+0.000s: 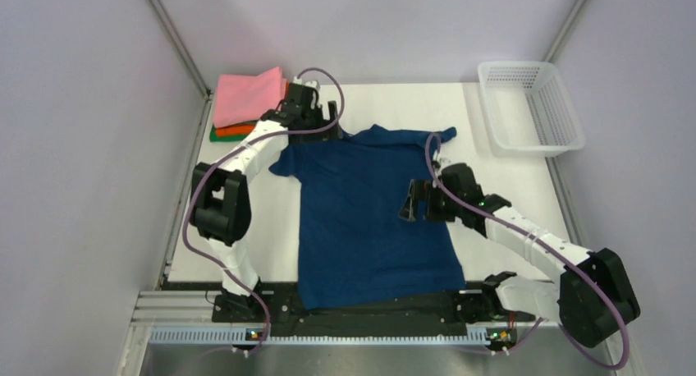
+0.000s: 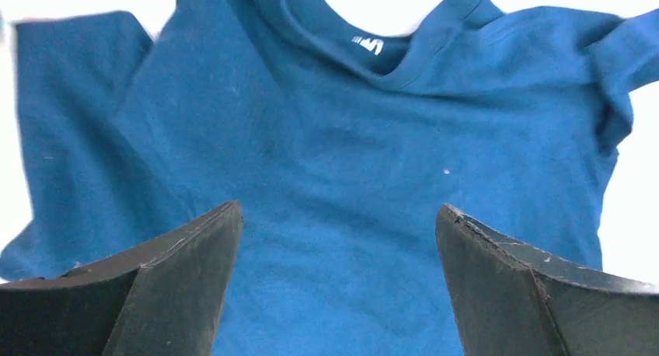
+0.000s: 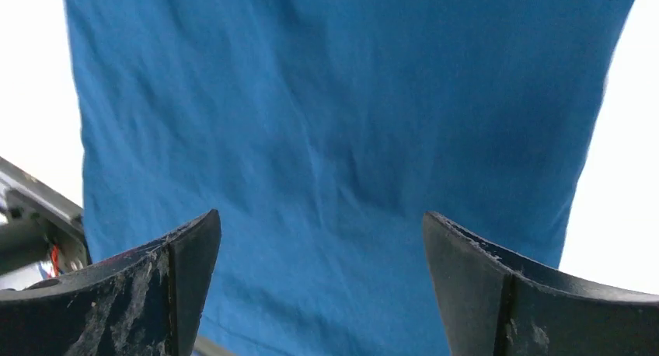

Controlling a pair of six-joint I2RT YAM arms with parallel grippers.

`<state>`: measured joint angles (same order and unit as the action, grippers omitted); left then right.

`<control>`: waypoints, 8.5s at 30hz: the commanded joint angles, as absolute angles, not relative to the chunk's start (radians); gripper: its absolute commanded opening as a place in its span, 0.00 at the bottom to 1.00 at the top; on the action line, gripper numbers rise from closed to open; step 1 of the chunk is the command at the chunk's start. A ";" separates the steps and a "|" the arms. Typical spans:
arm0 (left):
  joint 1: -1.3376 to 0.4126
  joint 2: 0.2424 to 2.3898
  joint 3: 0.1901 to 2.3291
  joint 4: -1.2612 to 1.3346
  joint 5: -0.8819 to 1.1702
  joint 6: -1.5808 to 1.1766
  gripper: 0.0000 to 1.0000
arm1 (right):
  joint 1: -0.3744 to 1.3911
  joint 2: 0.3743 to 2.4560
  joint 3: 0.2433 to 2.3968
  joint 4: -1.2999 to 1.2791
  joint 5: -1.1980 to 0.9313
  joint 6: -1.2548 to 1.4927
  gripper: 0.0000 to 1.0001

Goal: Fold and stack the t-shirts
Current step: Flatten out the tshirt

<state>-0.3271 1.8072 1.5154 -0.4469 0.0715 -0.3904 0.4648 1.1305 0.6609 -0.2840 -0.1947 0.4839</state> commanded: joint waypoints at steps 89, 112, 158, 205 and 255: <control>-0.374 1.128 0.559 -0.494 -0.104 -1.005 0.00 | 0.247 0.707 0.457 -0.680 0.344 0.854 0.89; -0.374 0.945 0.466 -0.563 -0.040 -1.004 0.00 | 0.232 1.014 0.503 -0.595 0.458 0.848 0.79; -0.374 0.884 0.628 -0.655 -0.092 -0.973 0.00 | 0.174 1.029 0.586 -0.698 0.269 0.721 0.00; -0.364 0.757 1.747 -0.254 0.128 -0.400 0.00 | 0.175 0.633 1.706 -0.790 0.115 0.352 0.00; -0.216 2.324 2.162 -0.367 -0.312 -0.410 0.90 | 0.110 1.862 1.299 0.045 0.535 0.267 0.50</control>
